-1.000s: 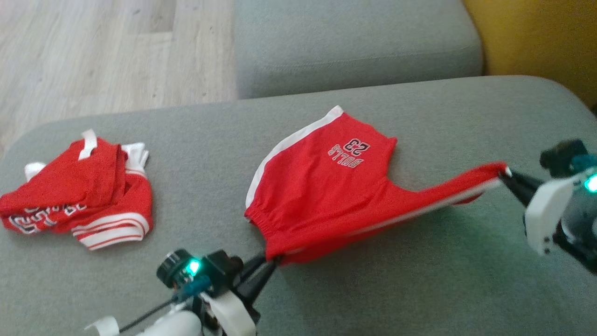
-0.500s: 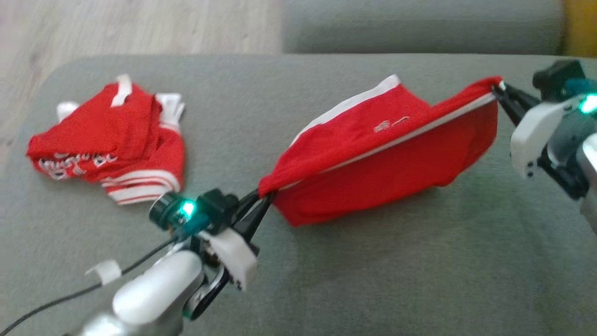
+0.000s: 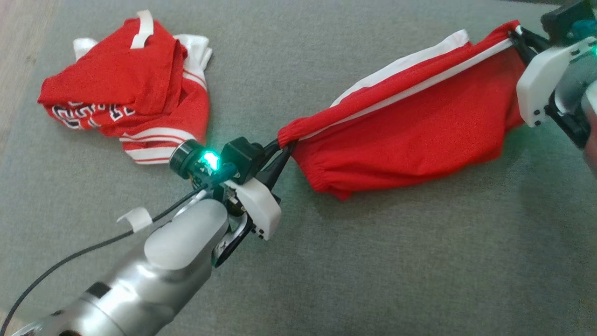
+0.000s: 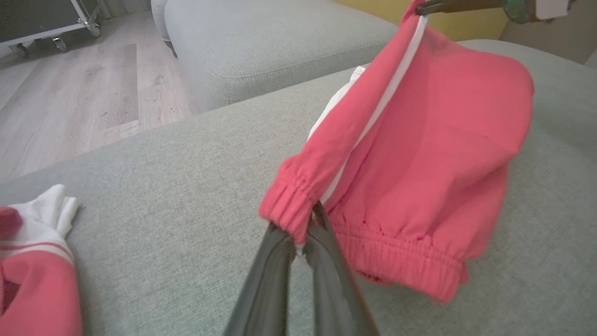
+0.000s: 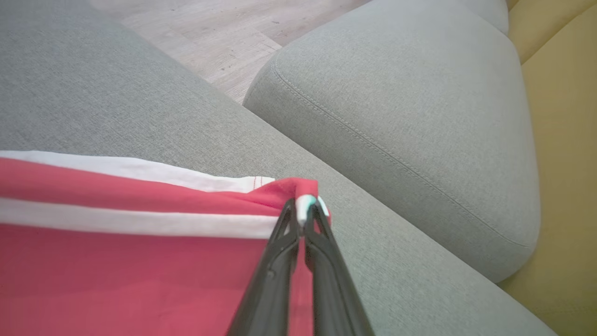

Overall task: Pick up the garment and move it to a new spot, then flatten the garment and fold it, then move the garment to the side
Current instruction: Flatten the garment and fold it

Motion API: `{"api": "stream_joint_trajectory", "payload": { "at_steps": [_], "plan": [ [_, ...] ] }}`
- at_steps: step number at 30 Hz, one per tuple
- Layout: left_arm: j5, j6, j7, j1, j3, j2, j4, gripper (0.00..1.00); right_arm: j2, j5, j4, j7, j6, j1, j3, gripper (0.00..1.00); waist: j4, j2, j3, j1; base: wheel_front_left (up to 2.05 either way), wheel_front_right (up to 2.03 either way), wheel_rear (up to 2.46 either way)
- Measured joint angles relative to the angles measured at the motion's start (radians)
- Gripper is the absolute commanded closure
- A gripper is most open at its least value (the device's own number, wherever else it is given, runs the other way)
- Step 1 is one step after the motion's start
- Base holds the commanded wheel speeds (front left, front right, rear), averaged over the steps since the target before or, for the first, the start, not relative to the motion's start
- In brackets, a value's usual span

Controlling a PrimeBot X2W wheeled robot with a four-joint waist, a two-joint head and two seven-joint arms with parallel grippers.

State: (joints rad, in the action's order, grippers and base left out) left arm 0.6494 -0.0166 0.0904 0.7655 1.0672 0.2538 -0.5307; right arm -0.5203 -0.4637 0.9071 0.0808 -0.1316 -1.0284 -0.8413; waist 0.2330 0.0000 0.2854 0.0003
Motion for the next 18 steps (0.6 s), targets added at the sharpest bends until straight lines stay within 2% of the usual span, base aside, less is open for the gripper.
{"api": "stream_joint_trajectory", "payload": {
  "at_steps": [8,9,10,11,12,13,18],
  "plan": [
    [-0.001,0.027,0.04,0.036,0.003,-0.054,-0.087,1.0,0.035,-0.012,0.117,-0.059,0.0,-0.052,-0.044,1.0,0.037,0.0,0.052,-0.0002,0.0,0.0,0.0],
    [-0.001,0.027,0.045,0.04,0.004,-0.061,-0.097,1.0,0.037,-0.012,0.132,-0.067,0.0,-0.055,-0.047,0.7,0.041,0.0,0.055,-0.0002,0.0,0.0,0.0],
    [-0.001,0.028,0.045,0.043,0.004,-0.068,-0.107,1.0,0.041,-0.014,0.149,-0.079,0.0,-0.058,-0.047,0.0,0.043,0.0,0.058,-0.0002,0.0,0.0,0.0],
    [-0.001,0.035,0.047,0.046,0.004,-0.073,-0.117,1.0,0.047,-0.026,0.165,-0.092,0.0,-0.061,-0.04,0.0,0.046,0.0,0.059,-0.0002,0.0,0.0,0.0],
    [-0.001,0.035,0.047,0.049,0.004,-0.078,-0.127,0.69,0.052,-0.039,0.179,-0.101,0.0,-0.063,-0.037,0.0,0.047,0.0,0.06,-0.0002,0.0,0.0,0.0],
    [-0.001,0.035,0.048,0.05,0.004,-0.081,-0.137,0.0,0.059,-0.048,0.191,-0.106,0.0,-0.066,-0.037,0.0,0.047,0.0,0.06,-0.0002,0.0,0.0,0.0],
    [0.003,0.016,0.087,0.051,-0.007,-0.093,-0.181,0.0,0.082,-0.056,0.234,-0.182,0.0,-0.076,-0.034,0.0,0.038,0.0,0.052,-0.0002,0.0,0.0,0.0]
  ]
}}
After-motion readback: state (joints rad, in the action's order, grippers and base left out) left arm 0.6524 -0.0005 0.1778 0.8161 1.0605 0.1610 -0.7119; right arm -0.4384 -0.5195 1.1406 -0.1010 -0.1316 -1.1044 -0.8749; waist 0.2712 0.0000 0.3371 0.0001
